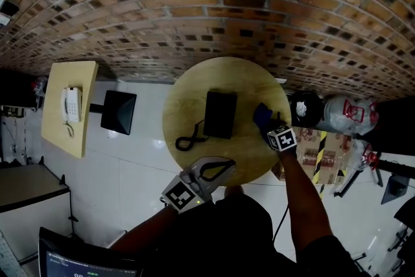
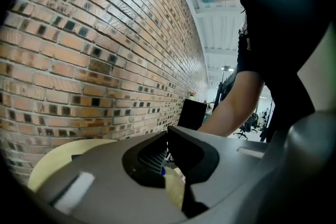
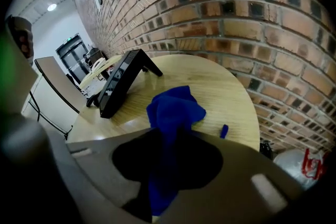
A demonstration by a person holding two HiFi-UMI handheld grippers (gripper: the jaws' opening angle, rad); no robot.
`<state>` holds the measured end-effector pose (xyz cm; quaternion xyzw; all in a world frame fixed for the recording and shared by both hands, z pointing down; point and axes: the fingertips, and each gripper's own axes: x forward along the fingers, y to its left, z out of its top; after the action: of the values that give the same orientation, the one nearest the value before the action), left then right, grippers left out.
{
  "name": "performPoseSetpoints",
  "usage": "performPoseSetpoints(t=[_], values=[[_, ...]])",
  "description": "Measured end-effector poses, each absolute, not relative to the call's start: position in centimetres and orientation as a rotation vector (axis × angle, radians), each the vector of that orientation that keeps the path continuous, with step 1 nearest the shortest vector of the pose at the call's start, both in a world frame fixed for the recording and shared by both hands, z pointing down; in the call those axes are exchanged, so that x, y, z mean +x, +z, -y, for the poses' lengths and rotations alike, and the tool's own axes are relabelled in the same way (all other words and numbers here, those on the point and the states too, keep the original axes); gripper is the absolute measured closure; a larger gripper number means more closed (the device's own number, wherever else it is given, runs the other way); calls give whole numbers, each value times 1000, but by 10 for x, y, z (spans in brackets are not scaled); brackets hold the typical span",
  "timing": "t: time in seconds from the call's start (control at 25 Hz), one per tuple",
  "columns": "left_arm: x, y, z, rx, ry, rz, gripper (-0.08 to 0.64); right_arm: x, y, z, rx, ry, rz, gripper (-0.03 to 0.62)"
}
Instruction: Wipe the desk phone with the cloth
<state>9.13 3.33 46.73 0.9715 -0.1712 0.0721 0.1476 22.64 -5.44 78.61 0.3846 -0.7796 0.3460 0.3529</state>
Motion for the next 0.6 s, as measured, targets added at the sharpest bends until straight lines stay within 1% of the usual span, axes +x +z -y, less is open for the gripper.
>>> performPoseSetpoints(t=[0.2, 0.44, 0.6], values=[[72, 463, -33, 2790, 193, 540, 568, 191, 747, 80, 980, 801, 2139, 503], [46, 453, -30, 2777, 159, 630, 568, 122, 682, 133, 912, 609, 2311, 503], [27, 448, -28, 2779, 139, 697, 568, 83, 671, 154, 817, 469, 2319, 503]])
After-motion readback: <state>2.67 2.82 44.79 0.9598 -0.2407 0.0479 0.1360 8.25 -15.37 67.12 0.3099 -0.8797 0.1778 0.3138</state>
